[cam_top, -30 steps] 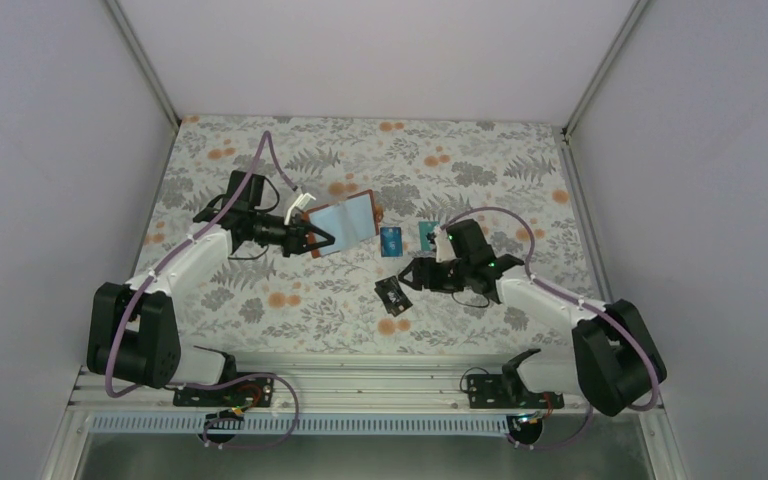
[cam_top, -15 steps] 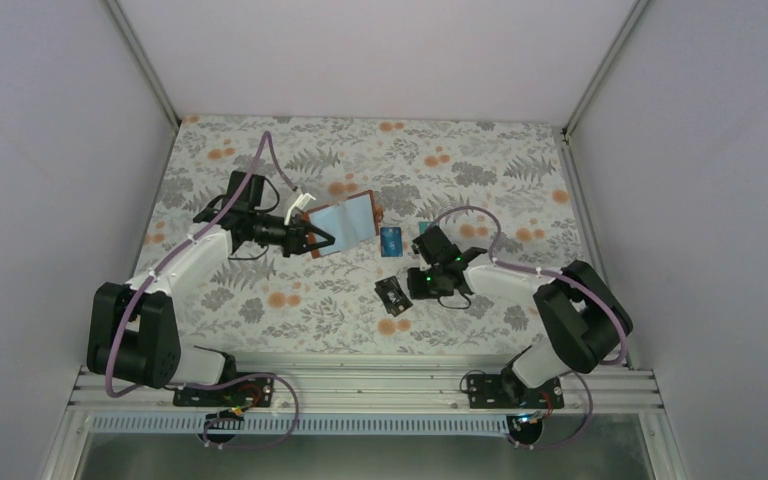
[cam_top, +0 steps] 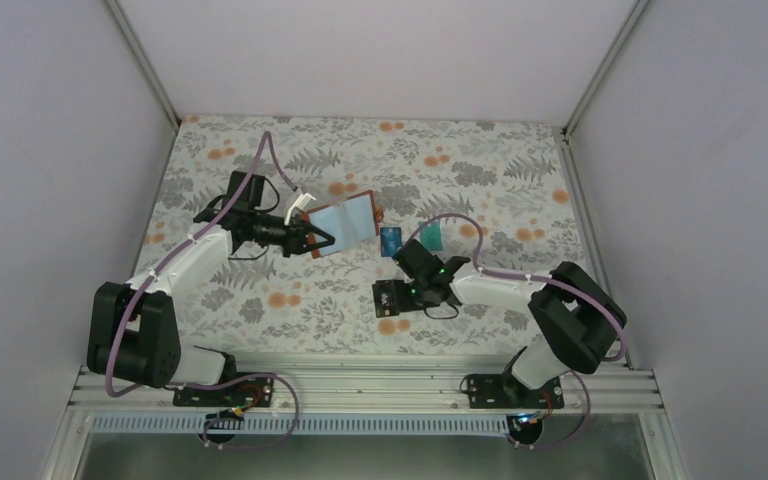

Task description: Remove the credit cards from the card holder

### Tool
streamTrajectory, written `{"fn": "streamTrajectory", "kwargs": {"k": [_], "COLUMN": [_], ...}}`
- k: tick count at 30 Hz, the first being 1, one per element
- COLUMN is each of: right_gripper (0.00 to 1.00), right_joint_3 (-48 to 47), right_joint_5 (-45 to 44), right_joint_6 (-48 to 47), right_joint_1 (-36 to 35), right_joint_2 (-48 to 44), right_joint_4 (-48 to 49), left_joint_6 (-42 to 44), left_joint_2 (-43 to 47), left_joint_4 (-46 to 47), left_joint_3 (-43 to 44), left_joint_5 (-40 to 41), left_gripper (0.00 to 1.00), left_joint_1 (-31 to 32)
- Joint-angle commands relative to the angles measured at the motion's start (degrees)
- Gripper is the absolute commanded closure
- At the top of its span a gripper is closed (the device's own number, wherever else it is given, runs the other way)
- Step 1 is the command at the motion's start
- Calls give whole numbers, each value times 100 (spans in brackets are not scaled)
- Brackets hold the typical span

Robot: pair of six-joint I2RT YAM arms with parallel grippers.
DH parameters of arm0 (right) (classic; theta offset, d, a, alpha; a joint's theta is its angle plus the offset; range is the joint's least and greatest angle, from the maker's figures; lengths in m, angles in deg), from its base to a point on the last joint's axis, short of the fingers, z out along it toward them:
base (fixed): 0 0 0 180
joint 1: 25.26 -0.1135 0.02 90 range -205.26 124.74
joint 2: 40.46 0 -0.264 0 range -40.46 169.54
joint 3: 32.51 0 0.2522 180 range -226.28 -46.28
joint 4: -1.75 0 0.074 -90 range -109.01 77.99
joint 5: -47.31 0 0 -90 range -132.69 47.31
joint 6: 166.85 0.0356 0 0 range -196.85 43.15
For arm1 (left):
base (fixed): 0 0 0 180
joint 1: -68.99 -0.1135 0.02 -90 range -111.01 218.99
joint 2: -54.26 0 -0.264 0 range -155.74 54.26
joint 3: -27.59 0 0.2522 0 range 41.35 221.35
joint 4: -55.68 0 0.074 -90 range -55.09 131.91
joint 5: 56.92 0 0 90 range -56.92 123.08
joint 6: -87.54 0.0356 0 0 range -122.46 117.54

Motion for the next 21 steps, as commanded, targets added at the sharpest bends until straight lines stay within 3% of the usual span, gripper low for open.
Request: {"fn": "streamTrajectory", "kwargs": {"k": [1, 5, 7, 10, 13, 17, 21], "right_gripper": [93, 90, 79, 40, 3, 1, 1], "right_joint_3": [-121, -725, -863, -881, -1049, -1525, -1780], "right_joint_5": [-390, -483, -193, 395, 530, 845, 1377], "right_joint_6": [139, -454, -899, -1508, -1901, -2240, -2488], "right_joint_1": [-119, -116, -118, -93, -11, 268, 591], "right_joint_2": [-76, -1024, -1861, -2790, -2996, -2418, -1903], "right_joint_4": [-891, -977, -575, 280, 661, 635, 456], "left_joint_6": [65, 218, 374, 734, 1340, 2476, 2946], "left_joint_2": [35, 87, 115, 120, 100, 88, 184], "left_joint_4": [92, -12, -112, -416, -935, -1871, -2219], "left_joint_3": [-68, -86, -67, 27, 142, 367, 381], "left_joint_5": [-212, -393, -689, -1156, -1636, -2035, -2169], "left_gripper": [98, 97, 97, 98, 98, 98, 97], "left_joint_1": [-27, -22, -8, 51, 175, 387, 431]}}
